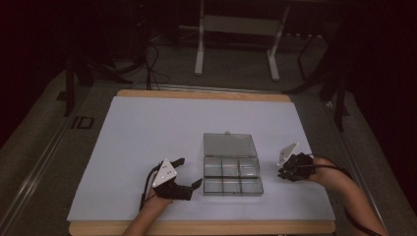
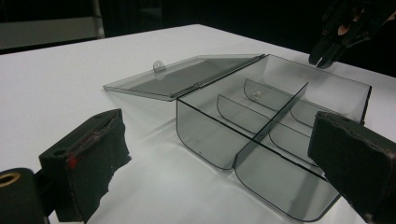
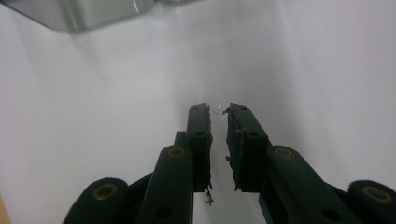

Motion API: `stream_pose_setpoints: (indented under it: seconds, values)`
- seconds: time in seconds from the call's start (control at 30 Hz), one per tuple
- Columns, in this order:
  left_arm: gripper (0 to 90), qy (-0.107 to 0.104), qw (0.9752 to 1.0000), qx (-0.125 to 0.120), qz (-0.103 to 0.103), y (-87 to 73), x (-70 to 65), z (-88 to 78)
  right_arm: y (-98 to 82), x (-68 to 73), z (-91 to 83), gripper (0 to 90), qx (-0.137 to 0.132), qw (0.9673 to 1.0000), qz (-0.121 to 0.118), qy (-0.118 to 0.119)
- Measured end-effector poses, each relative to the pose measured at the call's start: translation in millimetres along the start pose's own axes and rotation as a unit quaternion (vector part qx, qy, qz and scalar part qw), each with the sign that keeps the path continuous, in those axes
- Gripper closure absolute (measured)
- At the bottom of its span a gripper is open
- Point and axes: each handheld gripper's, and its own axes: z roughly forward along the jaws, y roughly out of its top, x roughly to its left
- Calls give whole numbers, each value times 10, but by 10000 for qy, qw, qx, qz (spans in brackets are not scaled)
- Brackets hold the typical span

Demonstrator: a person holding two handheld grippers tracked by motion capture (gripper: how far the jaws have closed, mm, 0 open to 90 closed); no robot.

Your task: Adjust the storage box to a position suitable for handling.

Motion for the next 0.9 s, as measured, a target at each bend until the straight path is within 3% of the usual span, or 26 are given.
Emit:
stream_pose_setpoints:
  seconds: [0.63, 0.9]
  values:
    - [48, -11, 10000, -15, -21, -1, 2, -2, 12, -147, 208, 790, 652, 9978, 61, 79]
    - [47, -19, 10000, -17, -34, -1, 6, 0, 85, -185, 230, 794, 746, 9969, -2, 237]
